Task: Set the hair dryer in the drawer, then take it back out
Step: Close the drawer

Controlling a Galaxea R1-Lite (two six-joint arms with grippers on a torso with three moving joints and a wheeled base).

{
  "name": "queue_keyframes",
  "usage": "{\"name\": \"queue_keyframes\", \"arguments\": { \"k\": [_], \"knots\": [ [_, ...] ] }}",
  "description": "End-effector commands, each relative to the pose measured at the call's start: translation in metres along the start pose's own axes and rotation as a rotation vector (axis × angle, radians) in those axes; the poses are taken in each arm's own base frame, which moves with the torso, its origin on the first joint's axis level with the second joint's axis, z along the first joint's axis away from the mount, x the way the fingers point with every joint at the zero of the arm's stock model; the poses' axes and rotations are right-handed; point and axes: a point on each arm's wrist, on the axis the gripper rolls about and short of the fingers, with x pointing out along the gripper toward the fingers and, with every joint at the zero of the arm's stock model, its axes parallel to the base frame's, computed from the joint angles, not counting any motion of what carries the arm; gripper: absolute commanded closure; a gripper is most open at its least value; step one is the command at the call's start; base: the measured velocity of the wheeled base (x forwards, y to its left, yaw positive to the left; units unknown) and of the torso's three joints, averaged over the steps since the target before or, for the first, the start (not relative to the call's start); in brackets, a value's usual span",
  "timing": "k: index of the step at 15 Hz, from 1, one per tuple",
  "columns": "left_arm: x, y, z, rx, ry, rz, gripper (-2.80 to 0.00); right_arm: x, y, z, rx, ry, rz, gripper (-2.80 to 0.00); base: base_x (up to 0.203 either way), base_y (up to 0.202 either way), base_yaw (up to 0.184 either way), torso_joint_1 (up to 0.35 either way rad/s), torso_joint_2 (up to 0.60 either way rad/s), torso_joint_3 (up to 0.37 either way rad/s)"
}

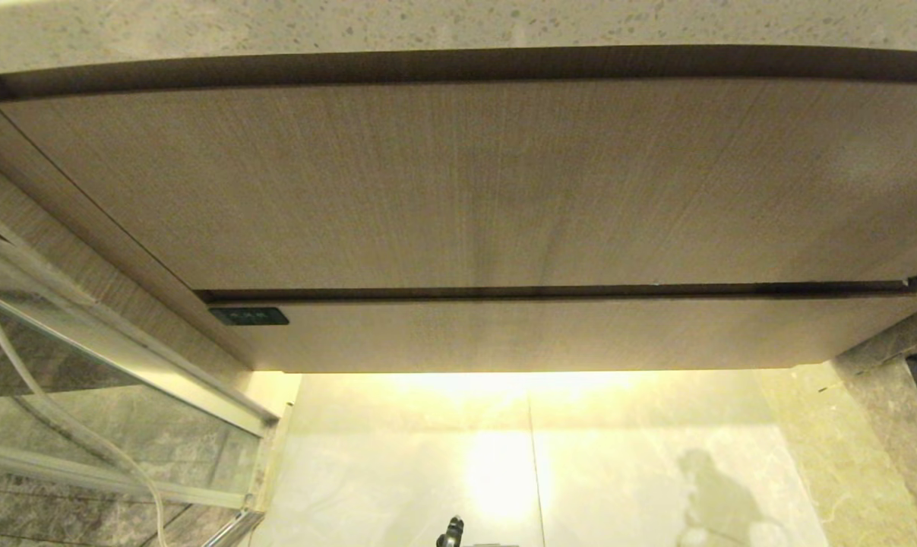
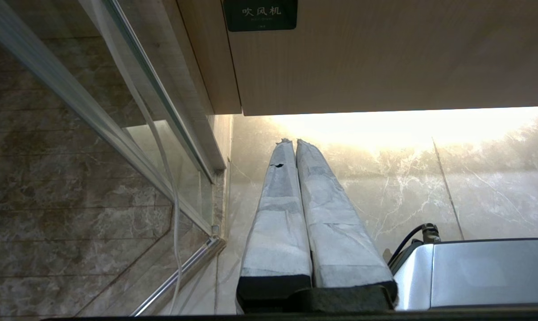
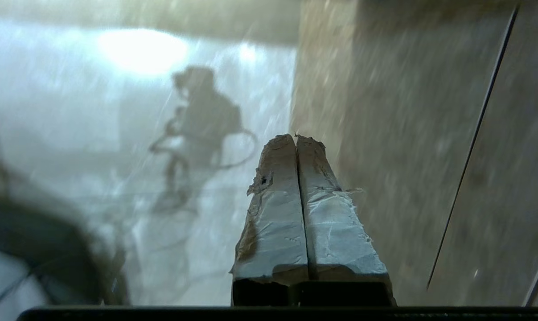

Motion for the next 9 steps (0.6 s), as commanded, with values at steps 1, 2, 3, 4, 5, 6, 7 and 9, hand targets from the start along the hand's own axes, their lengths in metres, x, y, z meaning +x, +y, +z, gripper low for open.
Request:
{"name": "queue_keyframes", "arguments": {
  "k": [1,2,3,4,5,6,7,9],
  "knots": [
    [0.0,0.0,0.0,0.001,0.003,0.0,0.0,-0.056,0.014,-0.026,-0.009,-0.073,-0.021,0.0,0.0,0.0,0.0,0.0,0.0,0.0],
    [0.0,0.0,0.0,0.001,0.002,0.0,0.0,-0.072,0.021,-0.039,-0.012,-0.086,-0.021,0.0,0.0,0.0,0.0,0.0,0.0,0.0],
    [0.0,0.0,0.0,0.0,0.003,0.0,0.0,-0.085,0.029,-0.054,-0.015,-0.099,-0.022,0.0,0.0,0.0,0.0,0.0,0.0,0.0],
    [0.0,0.0,0.0,0.0,0.003,0.0,0.0,-0.095,0.037,-0.07,-0.019,-0.115,-0.022,0.0,0.0,0.0,0.0,0.0,0.0,0.0],
    [0.0,0.0,0.0,0.0,0.002,0.0,0.0,-0.102,0.047,-0.086,-0.028,-0.126,-0.009,0.0,0.0,0.0,0.0,0.0,0.0,0.0],
    [0.0,0.0,0.0,0.001,0.003,0.0,0.0,-0.107,0.056,-0.101,-0.038,-0.145,0.015,0.0,0.0,0.0,0.0,0.0,0.0,0.0],
    [0.0,0.0,0.0,0.0,0.003,0.0,0.0,-0.111,0.064,-0.114,-0.038,-0.18,0.045,0.0,0.0,0.0,0.0,0.0,0.0,0.0],
    [0.0,0.0,0.0,0.0,0.003,0.0,0.0,-0.117,0.075,-0.133,0.004,-0.266,0.132,0.0,0.0,0.0,0.0,0.0,0.0,0.0]
  ]
}}
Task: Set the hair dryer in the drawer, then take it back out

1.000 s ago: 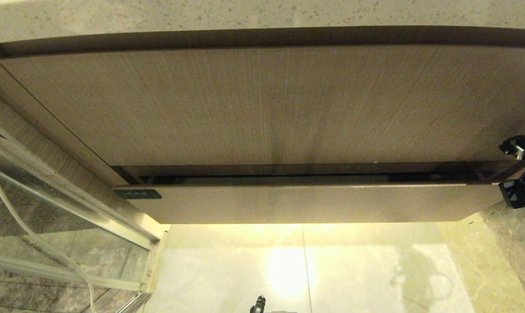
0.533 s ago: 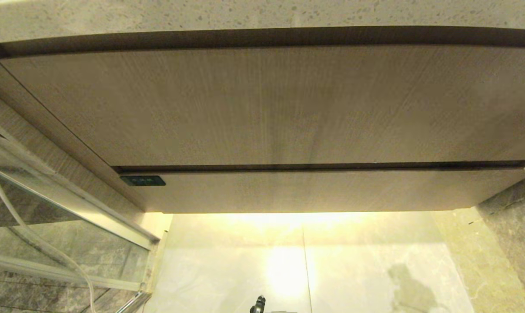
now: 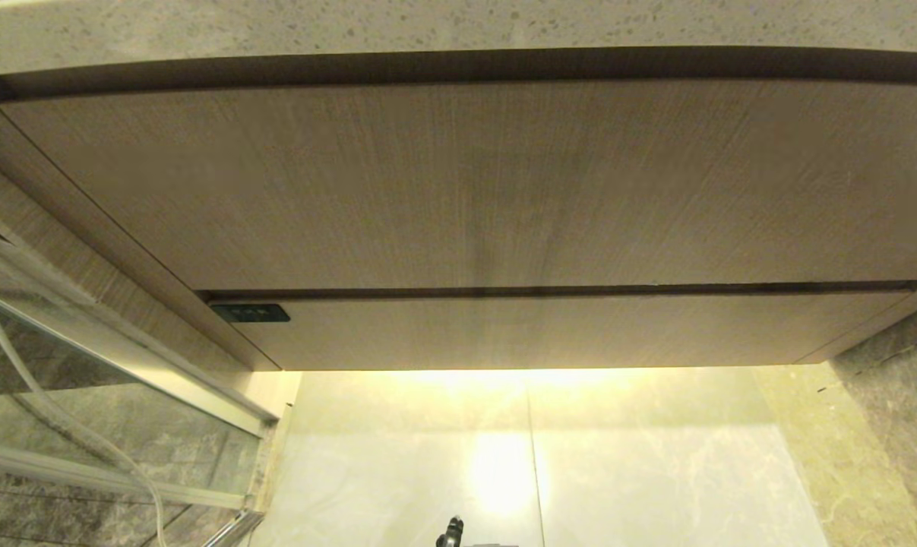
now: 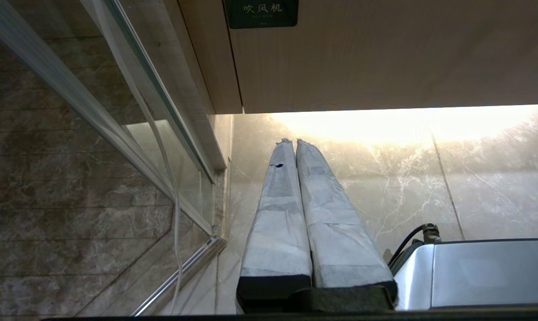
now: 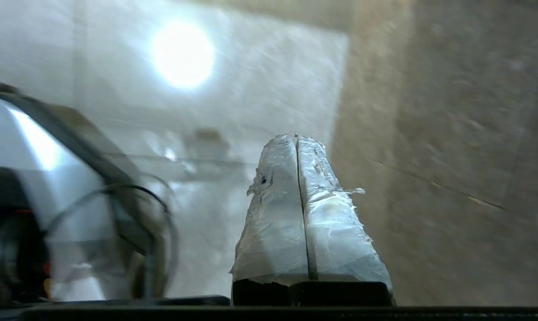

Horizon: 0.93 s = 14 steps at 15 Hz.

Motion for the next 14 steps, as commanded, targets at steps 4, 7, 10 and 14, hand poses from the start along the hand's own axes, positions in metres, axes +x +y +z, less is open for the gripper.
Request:
{"name": "queue_keyframes", "arguments": {
  "k": [4,7,10,14],
  "knots": [
    [0.0,0.0,0.0,-0.001,0.003,0.0,0.0,-0.027,0.025,-0.061,0.097,-0.327,0.077,0.0,0.0,0.0,0.0,0.0,0.0,0.0],
    [0.0,0.0,0.0,0.001,0.003,0.0,0.0,-0.028,0.03,-0.078,0.131,-0.49,0.09,0.0,0.0,0.0,0.0,0.0,0.0,0.0],
    [0.0,0.0,0.0,0.0,0.003,0.0,0.0,-0.033,0.033,-0.09,0.23,-0.617,0.09,0.0,0.0,0.0,0.0,0.0,0.0,0.0],
    [0.0,0.0,0.0,0.001,0.003,0.0,0.0,-0.033,0.033,-0.093,0.295,-0.621,0.101,0.0,0.0,0.0,0.0,0.0,0.0,0.0]
  ]
}}
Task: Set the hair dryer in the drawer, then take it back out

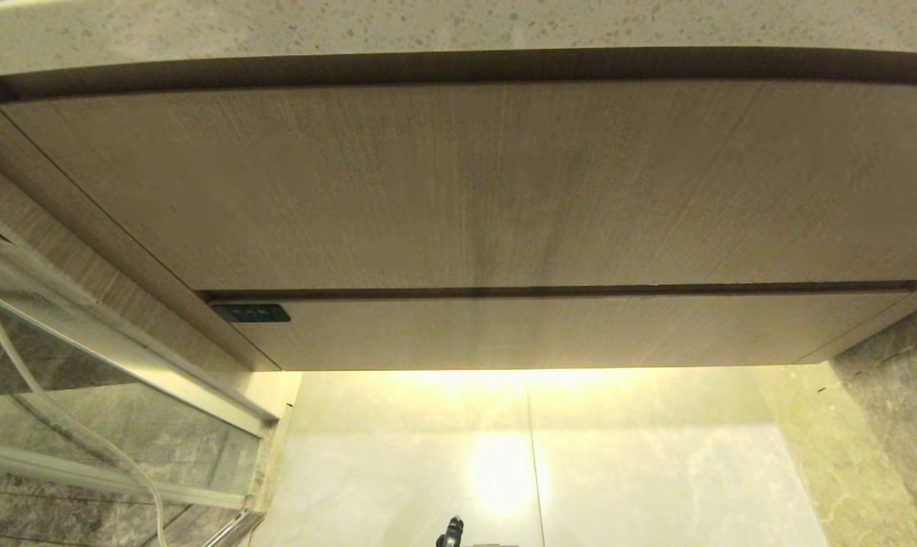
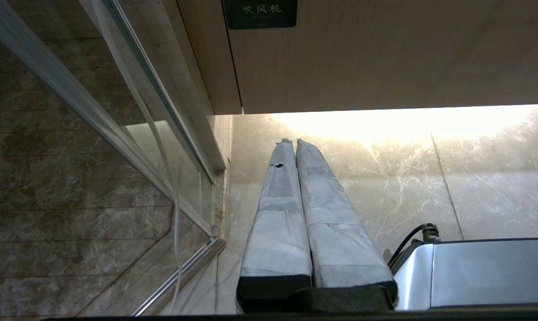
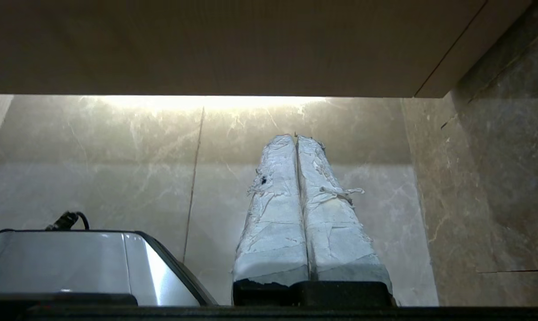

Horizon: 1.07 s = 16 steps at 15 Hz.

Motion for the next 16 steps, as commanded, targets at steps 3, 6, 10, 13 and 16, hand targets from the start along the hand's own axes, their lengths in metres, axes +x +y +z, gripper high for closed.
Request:
{"name": "queue_keyframes", "arguments": {
  "k": [3,6,10,13,16],
  "knots": [
    [0.0002,0.0,-0.0004,-0.001,0.003,0.0,0.0,-0.0019,0.0,-0.0012,-0.011,-0.027,0.002,0.0,0.0,0.0,0.0,0.0,0.0,0.0],
    [0.0001,0.0,-0.0004,0.0,0.002,0.0,0.0,-0.002,0.0,-0.0015,0.003,-0.021,0.001,0.0,0.0,0.0,0.0,0.0,0.0,0.0],
    [0.0002,0.0,-0.0003,0.0,0.002,0.0,0.0,-0.002,0.0,-0.0015,0.002,-0.021,0.001,0.0,0.0,0.0,0.0,0.0,0.0,0.0],
    [0.0002,0.0,-0.0004,-0.001,0.003,0.0,0.0,-0.002,0.0,-0.0015,0.002,-0.021,0.001,0.0,0.0,0.0,0.0,0.0,0.0,0.0],
    [0.0002,0.0,-0.0004,0.0,0.003,0.0,0.0,-0.002,0.0,-0.0017,0.0,-0.02,0.003,0.0,0.0,0.0,0.0,0.0,0.0,0.0]
  ]
}}
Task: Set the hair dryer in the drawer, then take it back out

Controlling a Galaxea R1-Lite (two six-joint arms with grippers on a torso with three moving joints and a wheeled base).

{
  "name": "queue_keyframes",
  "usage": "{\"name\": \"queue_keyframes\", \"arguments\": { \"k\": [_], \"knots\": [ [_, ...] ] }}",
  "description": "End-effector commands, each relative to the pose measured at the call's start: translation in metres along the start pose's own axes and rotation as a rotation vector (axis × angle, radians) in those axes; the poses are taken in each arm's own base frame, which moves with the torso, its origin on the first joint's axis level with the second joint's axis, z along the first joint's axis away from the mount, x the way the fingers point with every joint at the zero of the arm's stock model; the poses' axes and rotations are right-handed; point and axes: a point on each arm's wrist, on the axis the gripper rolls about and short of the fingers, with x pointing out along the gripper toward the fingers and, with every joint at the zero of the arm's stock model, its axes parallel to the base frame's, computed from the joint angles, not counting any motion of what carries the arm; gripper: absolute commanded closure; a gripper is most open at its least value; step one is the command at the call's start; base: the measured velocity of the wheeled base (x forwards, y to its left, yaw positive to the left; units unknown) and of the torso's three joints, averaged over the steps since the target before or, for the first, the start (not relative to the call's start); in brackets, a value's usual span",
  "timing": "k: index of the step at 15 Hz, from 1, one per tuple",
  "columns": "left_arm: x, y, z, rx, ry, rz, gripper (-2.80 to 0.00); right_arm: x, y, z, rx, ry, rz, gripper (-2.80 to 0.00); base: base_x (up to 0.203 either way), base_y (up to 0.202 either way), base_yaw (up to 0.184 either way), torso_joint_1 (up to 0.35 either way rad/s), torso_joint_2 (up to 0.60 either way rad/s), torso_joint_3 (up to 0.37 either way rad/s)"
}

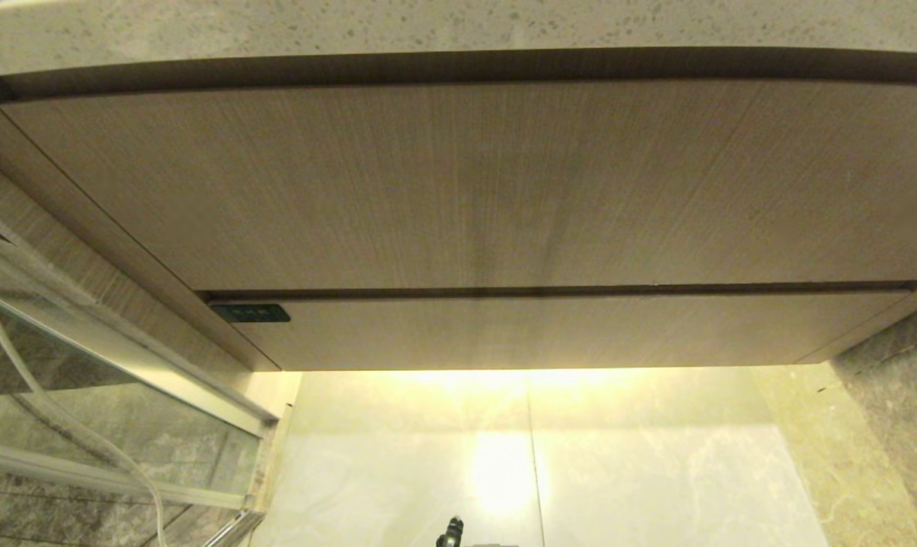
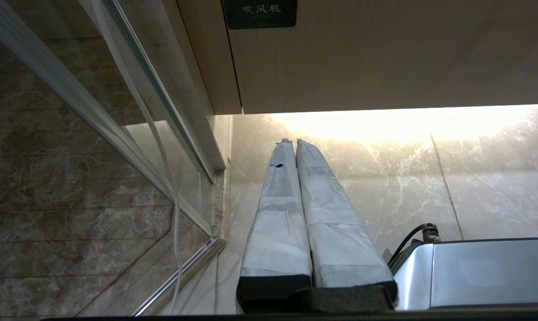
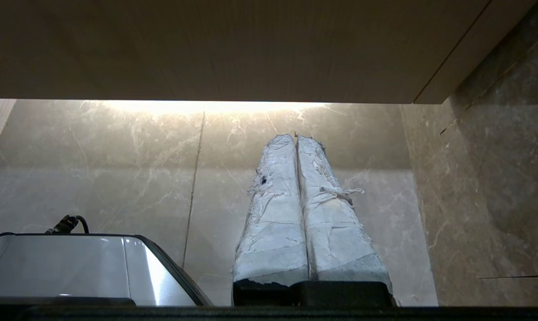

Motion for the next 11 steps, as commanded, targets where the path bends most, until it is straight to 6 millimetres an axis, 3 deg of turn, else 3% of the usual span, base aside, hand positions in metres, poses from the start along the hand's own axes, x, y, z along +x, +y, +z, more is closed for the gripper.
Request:
{"name": "queue_keyframes", "arguments": {
  "k": [1,11],
  "knots": [
    [0.0002,0.0,-0.0004,0.0,0.003,0.0,0.0,0.0,0.0,-0.0001,0.004,0.001,0.001,0.0,0.0,0.0,0.0,0.0,0.0,0.0],
    [0.0002,0.0,-0.0004,0.0,0.003,0.0,0.0,0.0,0.0,0.0001,0.005,-0.002,-0.001,0.0,0.0,0.0,0.0,0.0,0.0,0.0]
  ]
}}
